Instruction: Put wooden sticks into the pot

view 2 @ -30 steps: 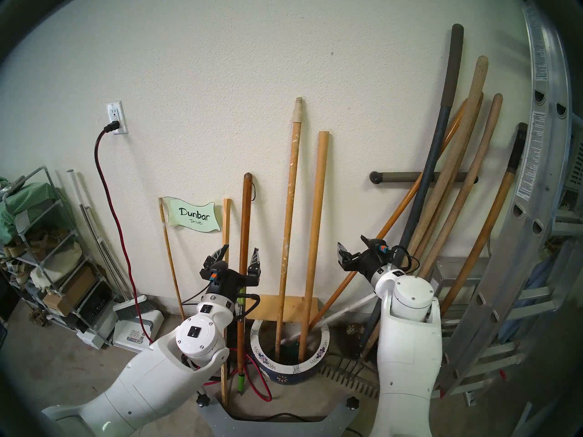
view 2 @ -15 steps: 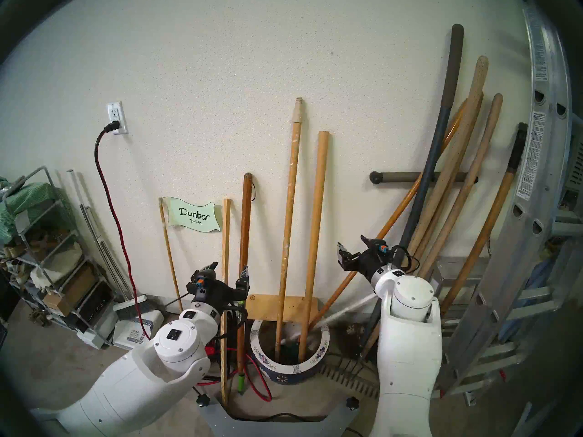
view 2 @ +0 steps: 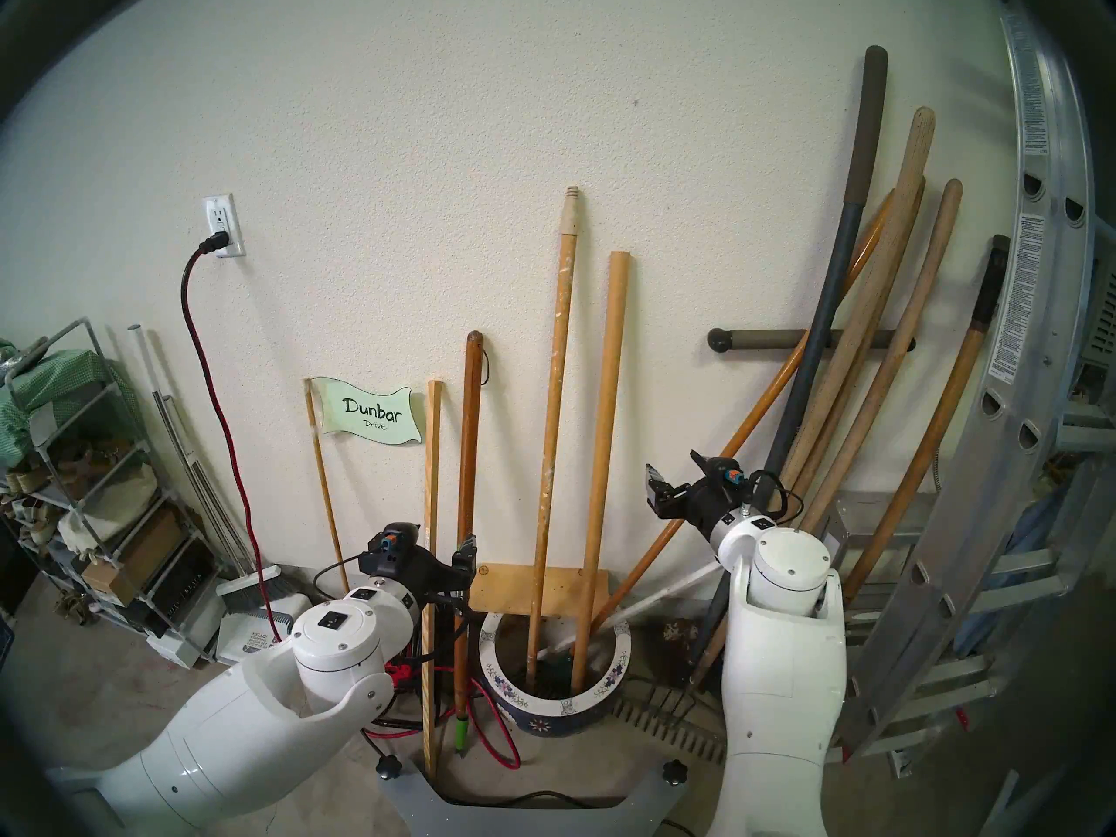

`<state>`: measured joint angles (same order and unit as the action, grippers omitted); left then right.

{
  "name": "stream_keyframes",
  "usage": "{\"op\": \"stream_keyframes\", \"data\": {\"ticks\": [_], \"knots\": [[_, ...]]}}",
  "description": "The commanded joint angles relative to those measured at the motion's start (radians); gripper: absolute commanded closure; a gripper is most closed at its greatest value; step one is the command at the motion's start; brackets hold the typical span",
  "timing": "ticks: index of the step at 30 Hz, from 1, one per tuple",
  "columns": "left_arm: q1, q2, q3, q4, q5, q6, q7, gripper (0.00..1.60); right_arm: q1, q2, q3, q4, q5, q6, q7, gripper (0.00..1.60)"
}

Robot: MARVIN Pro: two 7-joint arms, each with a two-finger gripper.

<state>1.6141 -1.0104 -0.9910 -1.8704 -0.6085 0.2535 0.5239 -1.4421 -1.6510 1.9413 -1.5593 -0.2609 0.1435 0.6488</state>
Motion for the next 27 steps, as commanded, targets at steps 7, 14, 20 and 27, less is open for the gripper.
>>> {"op": "stream_keyframes", "data": {"ticks": [7, 14, 20, 27], "knots": [[-0.065, -0.025, 0.001, 0.085, -0.019, -0.011, -0.062, 0.00, 0.001, -0.002, -0.003, -0.004, 0.002, -0.002, 0.002, 0.00], [-0.105, -0.049, 0.012, 0.146, -0.017, -0.018, -0.088, 0.00, 0.001, -0.002, -0.003, -0.004, 0.002, -0.002, 0.002, 0.00], [-0.132, -0.060, 0.026, 0.200, -0.016, -0.035, -0.119, 0.00, 0.001, -0.002, -0.003, -0.004, 0.002, -0.002, 0.002, 0.00], [-0.156, -0.067, 0.035, 0.237, -0.019, -0.037, -0.132, 0.00, 0.001, -0.001, -0.003, -0.004, 0.002, -0.002, 0.002, 0.00]]}}
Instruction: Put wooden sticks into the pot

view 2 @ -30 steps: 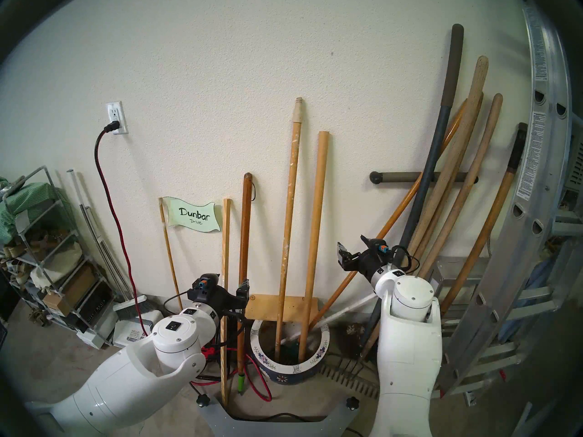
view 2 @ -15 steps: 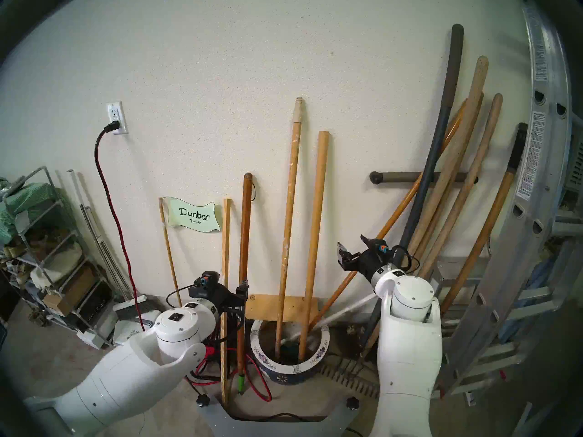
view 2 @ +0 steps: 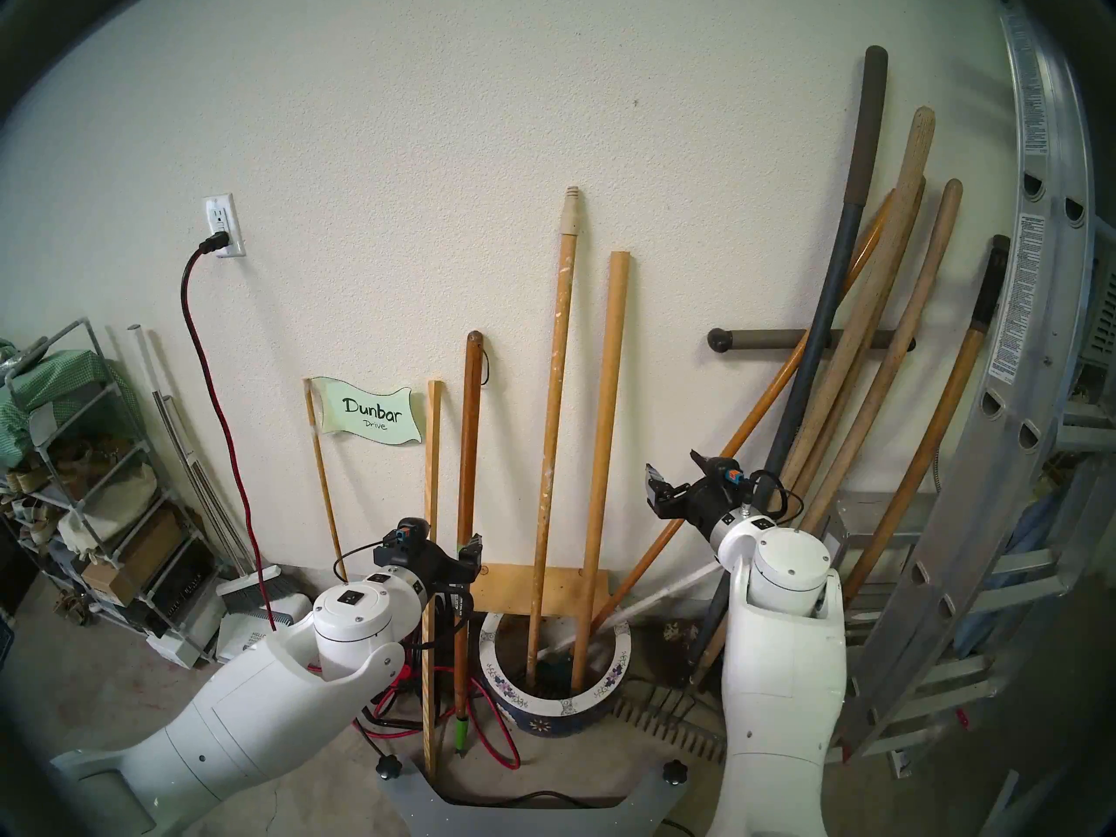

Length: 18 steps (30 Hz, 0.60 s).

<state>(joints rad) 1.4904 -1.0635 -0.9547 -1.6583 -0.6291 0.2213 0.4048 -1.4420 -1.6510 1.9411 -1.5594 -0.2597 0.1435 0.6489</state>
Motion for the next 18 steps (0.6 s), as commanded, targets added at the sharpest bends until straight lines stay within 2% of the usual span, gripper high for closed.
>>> {"op": "stream_keyframes", "data": {"ticks": [1, 6, 11, 18], "knots": [[-0.036, -0.015, -0.001, 0.030, 0.000, -0.004, -0.015, 0.00, 0.001, -0.001, -0.003, -0.004, 0.001, -0.002, 0.002, 0.00], [-0.067, -0.026, -0.004, 0.079, -0.005, -0.010, -0.032, 0.00, 0.001, -0.001, -0.003, -0.004, 0.001, -0.002, 0.002, 0.00], [-0.120, -0.047, -0.005, 0.178, -0.012, -0.029, -0.079, 0.00, 0.001, -0.001, -0.003, -0.004, 0.001, -0.002, 0.002, 0.00], [-0.186, -0.068, 0.004, 0.268, -0.014, -0.034, -0.144, 0.00, 0.001, -0.001, -0.003, -0.004, 0.001, -0.002, 0.002, 0.00]]}}
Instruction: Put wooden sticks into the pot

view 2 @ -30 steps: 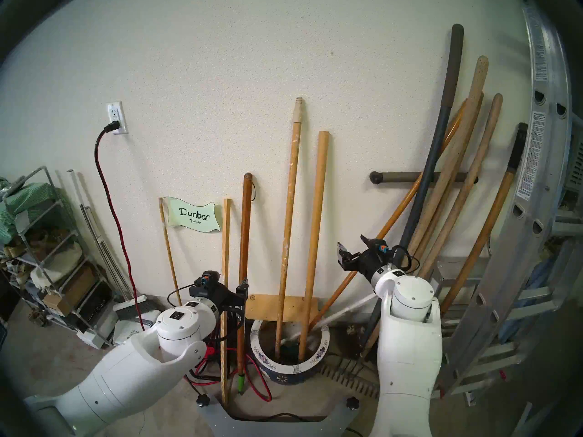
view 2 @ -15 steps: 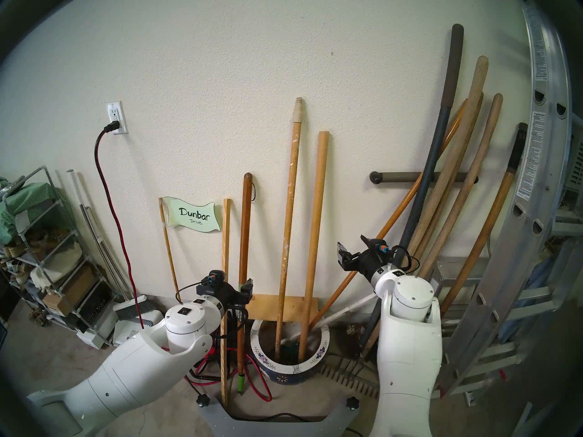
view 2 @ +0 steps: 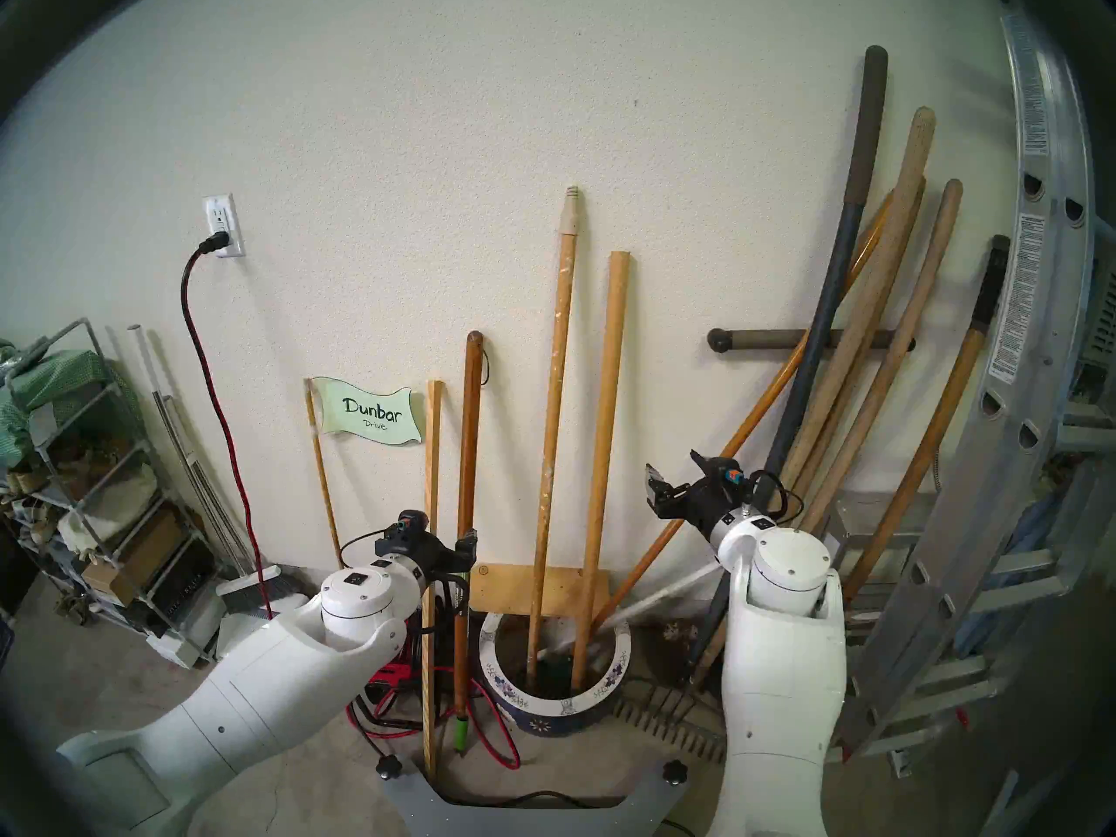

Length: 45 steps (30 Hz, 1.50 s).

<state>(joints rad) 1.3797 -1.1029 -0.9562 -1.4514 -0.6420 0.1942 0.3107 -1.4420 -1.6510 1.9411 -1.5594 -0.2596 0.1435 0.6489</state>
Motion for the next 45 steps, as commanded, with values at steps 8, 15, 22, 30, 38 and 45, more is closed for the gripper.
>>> {"op": "stream_keyframes", "data": {"ticks": [8, 15, 22, 30, 38, 45], "knots": [[-0.132, -0.048, 0.025, 0.156, 0.002, -0.021, -0.123, 0.00, 0.001, -0.001, -0.003, -0.004, 0.001, -0.002, 0.002, 0.00], [-0.159, -0.063, 0.035, 0.207, 0.003, -0.033, -0.141, 0.00, 0.001, -0.001, -0.003, -0.004, 0.001, -0.002, 0.002, 0.00], [-0.187, -0.058, 0.047, 0.237, 0.002, -0.034, -0.182, 0.00, 0.001, -0.001, -0.003, -0.004, 0.001, -0.002, 0.002, 0.00], [-0.229, -0.084, 0.064, 0.302, 0.000, -0.032, -0.208, 0.00, 0.001, -0.001, -0.003, -0.004, 0.001, -0.002, 0.002, 0.00], [-0.279, -0.109, 0.075, 0.396, -0.002, -0.046, -0.253, 0.00, 0.001, -0.001, -0.003, -0.004, 0.001, -0.002, 0.001, 0.00], [-0.322, -0.132, 0.086, 0.471, -0.003, -0.065, -0.296, 0.00, 0.001, -0.001, -0.003, -0.004, 0.001, -0.002, 0.001, 0.00]]}}
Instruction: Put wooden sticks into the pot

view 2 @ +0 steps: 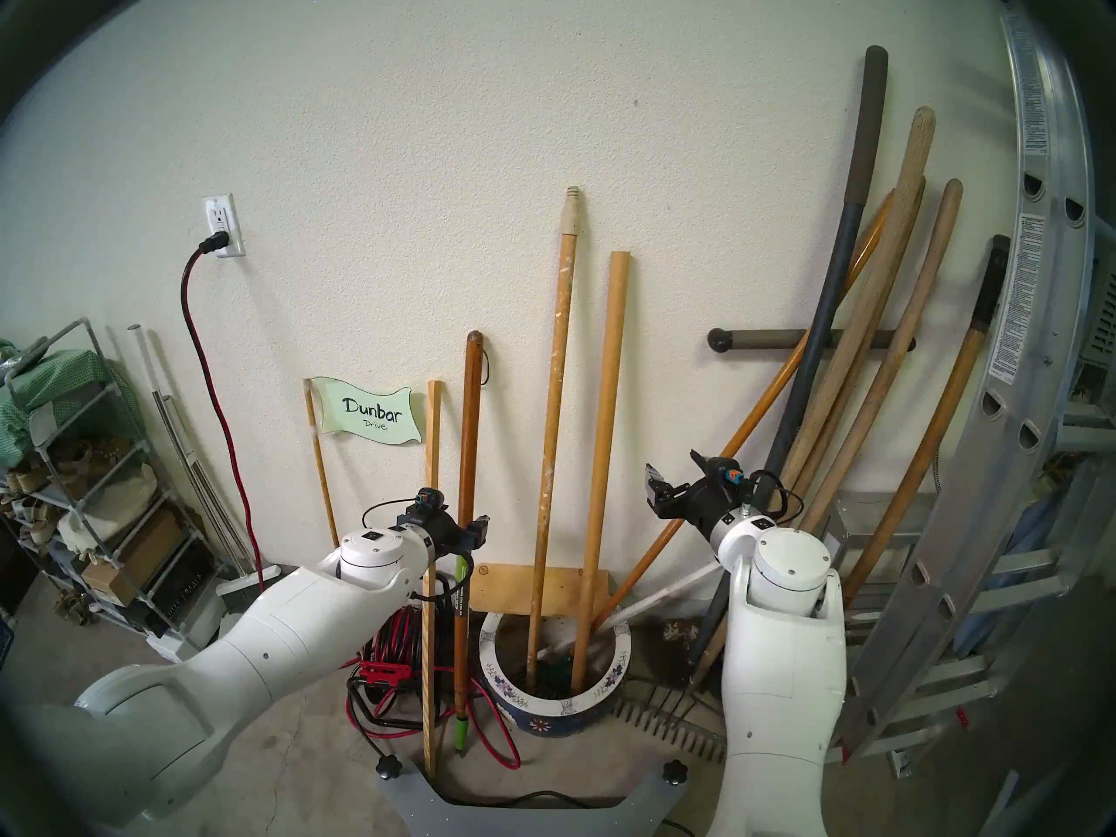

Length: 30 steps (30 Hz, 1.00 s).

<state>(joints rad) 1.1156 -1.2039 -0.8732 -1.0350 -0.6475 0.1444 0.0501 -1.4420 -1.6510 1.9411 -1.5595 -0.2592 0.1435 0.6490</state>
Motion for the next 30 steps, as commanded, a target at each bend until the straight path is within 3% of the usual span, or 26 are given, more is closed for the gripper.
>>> {"op": "stream_keyframes", "data": {"ticks": [1, 30], "knots": [[-0.066, -0.033, 0.009, 0.064, 0.007, -0.011, -0.041, 0.00, 0.001, -0.001, -0.003, -0.004, 0.001, -0.002, 0.001, 0.00], [-0.239, -0.188, 0.048, 0.429, 0.058, -0.098, -0.077, 0.00, 0.001, -0.001, -0.003, -0.004, 0.001, -0.002, 0.001, 0.00]]}}
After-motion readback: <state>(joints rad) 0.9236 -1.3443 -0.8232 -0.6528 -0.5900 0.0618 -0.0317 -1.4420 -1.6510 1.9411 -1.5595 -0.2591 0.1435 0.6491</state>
